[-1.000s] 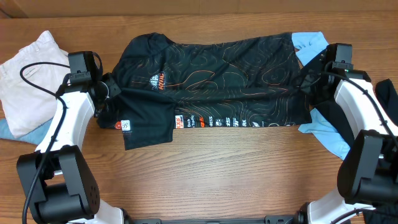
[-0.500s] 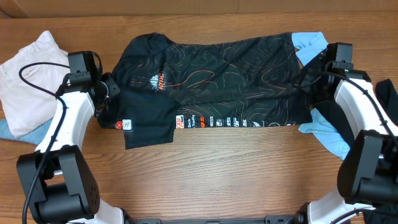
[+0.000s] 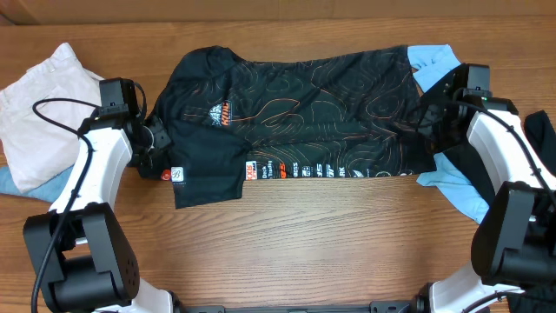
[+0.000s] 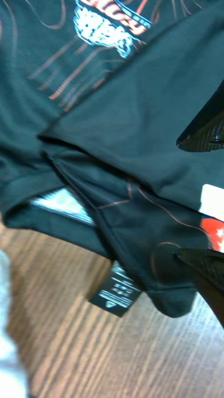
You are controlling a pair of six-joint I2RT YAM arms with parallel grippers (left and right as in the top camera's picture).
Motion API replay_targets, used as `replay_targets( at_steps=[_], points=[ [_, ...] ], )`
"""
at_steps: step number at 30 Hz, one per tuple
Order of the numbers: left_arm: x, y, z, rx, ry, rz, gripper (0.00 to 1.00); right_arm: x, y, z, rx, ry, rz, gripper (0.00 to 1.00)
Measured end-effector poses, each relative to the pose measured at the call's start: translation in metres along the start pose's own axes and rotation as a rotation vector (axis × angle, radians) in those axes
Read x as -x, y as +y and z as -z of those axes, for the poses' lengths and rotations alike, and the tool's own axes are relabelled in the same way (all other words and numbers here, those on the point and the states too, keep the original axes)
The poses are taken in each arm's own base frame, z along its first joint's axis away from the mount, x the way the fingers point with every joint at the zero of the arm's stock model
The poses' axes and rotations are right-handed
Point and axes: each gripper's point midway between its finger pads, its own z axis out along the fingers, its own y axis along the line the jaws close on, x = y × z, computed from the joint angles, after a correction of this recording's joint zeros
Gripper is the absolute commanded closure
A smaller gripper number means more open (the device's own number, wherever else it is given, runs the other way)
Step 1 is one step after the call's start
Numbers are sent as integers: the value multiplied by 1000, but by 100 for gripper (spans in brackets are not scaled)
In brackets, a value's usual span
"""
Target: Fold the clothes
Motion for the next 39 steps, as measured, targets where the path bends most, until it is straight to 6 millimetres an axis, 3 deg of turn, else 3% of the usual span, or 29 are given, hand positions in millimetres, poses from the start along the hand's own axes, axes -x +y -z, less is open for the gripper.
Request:
replay_targets(
  at_steps=[2,20,34,39],
  points=[
    [-4,2,0,6,14,0,45,-5,-2,0,-7,21,-2,72],
    [-24,1,0,-5,98,3,46,-25,-9,1,-35,104,-7,71],
    [-36,-15,-22,-41,60,-48,61,-30,-10,2,-41,122,-7,71],
    [-43,-18,-29,-35,85,-62,59,-32,-11,2,-44,130,-8,71]
  ],
)
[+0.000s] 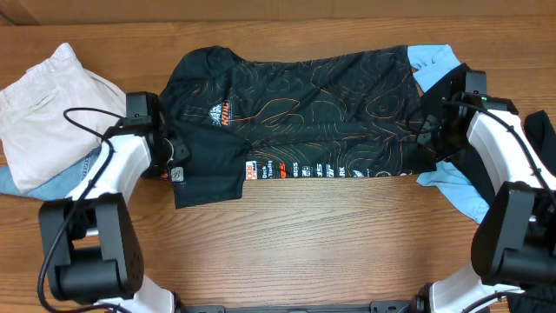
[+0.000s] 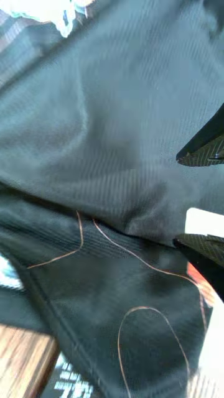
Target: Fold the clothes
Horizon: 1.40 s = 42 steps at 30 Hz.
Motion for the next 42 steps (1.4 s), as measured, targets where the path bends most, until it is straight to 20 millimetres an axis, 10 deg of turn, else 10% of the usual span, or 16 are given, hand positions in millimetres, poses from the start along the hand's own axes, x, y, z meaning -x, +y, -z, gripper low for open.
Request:
replay_targets(
  at_steps=[20,27,42],
  points=[
    [-2,10,-22,57,17,-1,57,-1,0,0,-2,4,0,70],
    [-2,10,-22,60,19,-1,86,-1,0,0,-2,4,0,70],
    [-6,0,-22,1,42,-3,96,-1,0,0,-2,4,0,70]
  ],
)
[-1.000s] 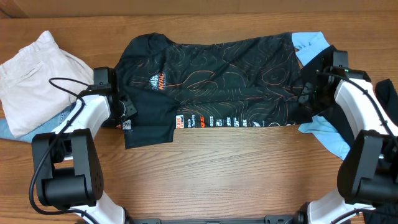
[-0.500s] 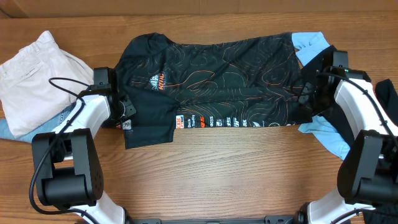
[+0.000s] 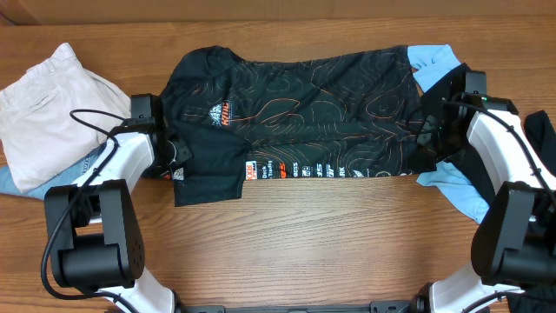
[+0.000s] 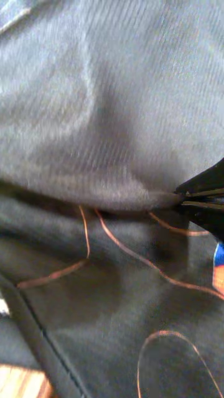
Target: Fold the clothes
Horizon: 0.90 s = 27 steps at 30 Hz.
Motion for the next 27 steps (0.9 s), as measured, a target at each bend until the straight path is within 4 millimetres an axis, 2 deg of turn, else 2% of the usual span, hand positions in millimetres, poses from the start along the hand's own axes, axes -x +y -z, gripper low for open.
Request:
replay_targets(
  at_steps=[4,7,16,23,25,27],
  points=[
    [7,-15,6,-68,-1,-38,96,0,0,0,0,0,-1,70],
    [21,-32,18,-133,-28,-64,96,0,0,0,0,0,0,70],
    [74,-69,75,-257,-227,-122,96,1,0,0,1,-3,0,70],
    [86,-74,82,-277,-278,-129,95,2,1,0,2,-8,0,71],
    [85,-74,81,-275,-274,-126,89,2,1,0,3,-9,0,70],
    [84,-73,81,-273,-267,-122,63,3,1,0,3,-11,0,70]
  ],
)
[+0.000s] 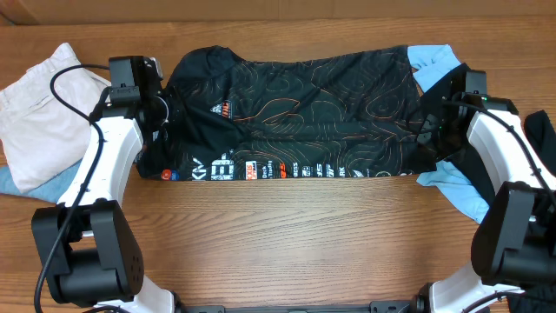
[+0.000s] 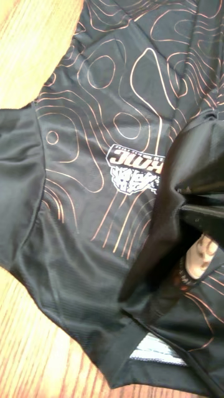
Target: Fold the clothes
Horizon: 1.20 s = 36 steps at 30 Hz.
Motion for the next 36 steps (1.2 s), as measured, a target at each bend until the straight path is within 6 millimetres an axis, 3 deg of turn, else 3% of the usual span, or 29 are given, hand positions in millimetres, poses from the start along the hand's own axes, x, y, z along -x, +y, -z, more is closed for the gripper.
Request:
replay_targets(
  at_steps=[1,3,11,17,26,31,36],
  points=[
    [-1,0,0,2,4,6,53,0,0,0,1,-2,0,70],
    [-4,2,0,7,16,8,43,1,0,0,2,-5,0,70],
    [-37,25,4,123,142,46,41,-1,0,0,-1,4,-1,70],
    [-64,44,10,224,234,61,31,-4,-1,0,-5,16,2,57],
    [-112,82,5,359,329,64,29,-20,-9,1,-40,82,-3,54],
    [-114,91,-2,386,295,62,27,-22,-11,-2,-47,83,-3,51],
    [-116,95,-7,395,275,57,27,-37,-18,-22,-57,98,-5,50]
  ],
)
